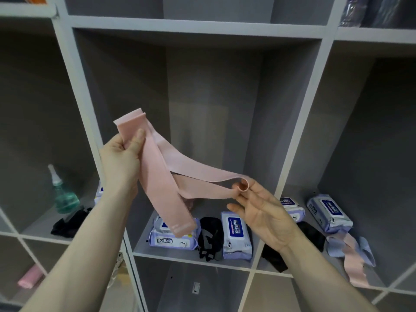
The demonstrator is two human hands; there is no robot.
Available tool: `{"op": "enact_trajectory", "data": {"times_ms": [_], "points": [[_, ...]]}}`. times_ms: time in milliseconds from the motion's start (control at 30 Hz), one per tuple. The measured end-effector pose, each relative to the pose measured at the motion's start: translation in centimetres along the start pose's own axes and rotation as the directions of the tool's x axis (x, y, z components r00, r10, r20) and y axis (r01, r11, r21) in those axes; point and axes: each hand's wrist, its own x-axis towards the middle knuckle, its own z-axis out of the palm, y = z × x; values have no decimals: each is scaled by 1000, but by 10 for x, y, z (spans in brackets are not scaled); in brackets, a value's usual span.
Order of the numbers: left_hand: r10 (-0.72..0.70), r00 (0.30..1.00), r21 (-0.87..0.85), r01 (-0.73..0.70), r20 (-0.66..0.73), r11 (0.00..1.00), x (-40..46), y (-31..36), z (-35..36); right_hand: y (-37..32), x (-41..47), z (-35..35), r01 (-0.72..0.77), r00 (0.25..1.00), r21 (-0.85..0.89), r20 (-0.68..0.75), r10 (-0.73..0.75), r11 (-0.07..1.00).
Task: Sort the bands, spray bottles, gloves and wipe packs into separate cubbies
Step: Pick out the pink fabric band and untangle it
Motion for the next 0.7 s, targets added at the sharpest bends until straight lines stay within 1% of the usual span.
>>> {"op": "enact_trajectory", "data": {"times_ms": [100,167,233,300,400,467,567,633,700], "points": [[-30,1000,-25,29,-7,999,-3,-2,2,-1,5,5,24,991,-26,-129,-28,999],[-37,999,-37,36,-16,999,-6,-2,3,-1,7,11,24,959,-85,-278,-47,996],[-39,999,-64,37,-30,997,-8,-1,4,1,8,12,3,893,-186,-442,-86,983],[-36,999,-83,33,-36,996,-10,0,4,4,6,12,-21,825,-303,-544,-155,953],[-40,998,-104,36,-38,994,-10,0,2,4,4,11,-25,723,-428,-632,-279,903],[-56,997,-121,50,-45,991,-9,-2,-1,2,3,10,-46,684,-475,-655,-319,879],[-94,995,-165,87,-34,982,-8,-6,-5,-2,1,10,-87,686,-499,-658,-312,862],[-94,995,-151,87,-40,985,-9,-8,-5,-4,0,12,-129,736,-510,-624,-263,851],[-85,995,-133,78,-48,988,-10,-8,-4,-7,-1,14,-175,804,-460,-577,-143,871]]}}
